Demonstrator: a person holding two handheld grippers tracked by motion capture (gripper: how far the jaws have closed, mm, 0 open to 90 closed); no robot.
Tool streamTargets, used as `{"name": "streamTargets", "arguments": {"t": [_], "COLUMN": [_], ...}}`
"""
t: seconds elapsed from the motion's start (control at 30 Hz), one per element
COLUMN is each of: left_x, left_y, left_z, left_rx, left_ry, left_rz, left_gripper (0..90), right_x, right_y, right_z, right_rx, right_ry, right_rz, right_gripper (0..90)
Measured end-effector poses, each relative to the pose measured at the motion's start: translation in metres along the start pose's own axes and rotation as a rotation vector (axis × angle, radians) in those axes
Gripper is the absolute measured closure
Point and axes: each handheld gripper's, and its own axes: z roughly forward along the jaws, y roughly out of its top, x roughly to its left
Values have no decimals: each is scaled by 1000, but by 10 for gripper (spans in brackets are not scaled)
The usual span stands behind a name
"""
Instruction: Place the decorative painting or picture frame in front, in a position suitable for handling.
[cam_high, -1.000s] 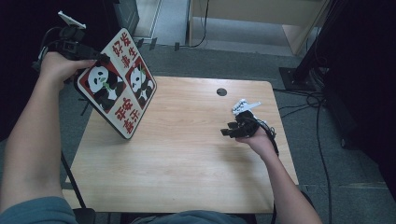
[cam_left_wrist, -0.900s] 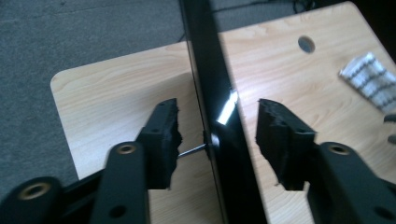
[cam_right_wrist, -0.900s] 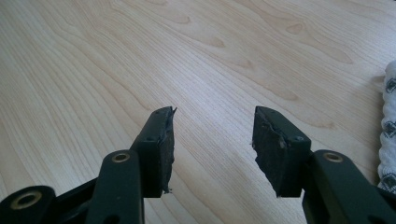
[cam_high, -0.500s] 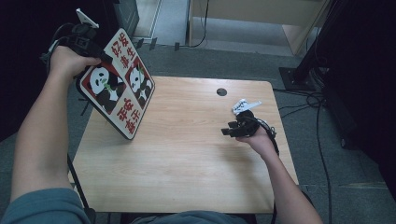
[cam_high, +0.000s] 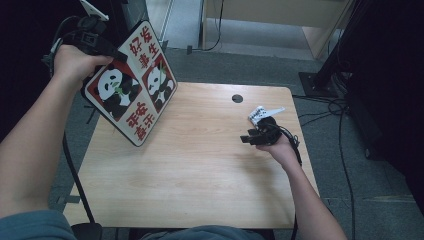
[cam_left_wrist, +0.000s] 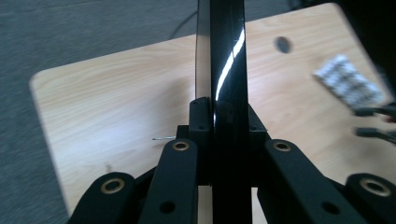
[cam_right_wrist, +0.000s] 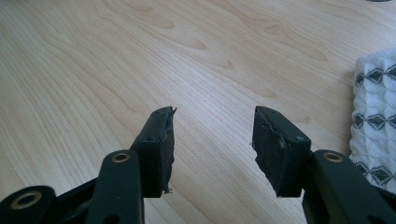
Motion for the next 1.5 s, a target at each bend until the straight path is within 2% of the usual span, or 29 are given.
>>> {"name": "streamTargets", "arguments": {"t": [0.03, 0.1, 0.13, 0.2, 0.23, 0.37, 0.4, 0.5, 0.57, 0.6, 0.67, 0.9, 1.1, 1.3, 1.5], "left_x": [0, -13, -28, -43, -43, -67, -74, -84, -99, -99, -110, -131, -146, -155, -157], "left_y": [0, 0, -1, -3, -3, -12, -15, -18, -21, -21, -23, -27, -32, -39, -46], "left_z": [0, -3, -3, 1, 1, 11, 17, 20, 23, 23, 25, 35, 43, 57, 63], "left_rx": [0, 10, 32, 55, 55, 92, 106, 116, 127, 127, 131, 154, 178, 218, 208], "left_ry": [0, -25, -41, -53, -53, -83, -102, -111, -126, -126, -128, -180, -184, -207, -210], "left_rz": [0, 24, 53, 83, 83, 146, 155, 166, 212, 212, 224, 231, 248, 263, 259], "left_gripper": [812, 812, 812, 812, 812, 812, 812, 812, 811, 811, 811, 811, 809, 810, 810], "right_x": [0, 0, 0, 0, 0, -2, -3, -5, -5, -5, -5, -5, -6, -6, -7], "right_y": [0, 0, -1, -1, -1, -2, -2, -3, -3, -3, -3, -3, -4, -4, -4], "right_z": [0, 0, 0, 0, 0, -2, -2, -2, -2, -2, -1, 1, 2, 1, 1], "right_rx": [-2, -5, -2, -3, -3, -2, -4, -1, 3, 3, 2, 13, 21, 14, 17], "right_ry": [0, 0, -2, -3, -3, -13, -15, -18, -17, -17, -19, -30, -33, -32, -32], "right_rz": [4, 5, 6, 7, 7, 18, 16, 23, 26, 26, 20, 22, 21, 19, 24], "right_gripper": [499, 499, 498, 499, 499, 499, 499, 499, 499, 499, 499, 499, 499, 499, 499]}}
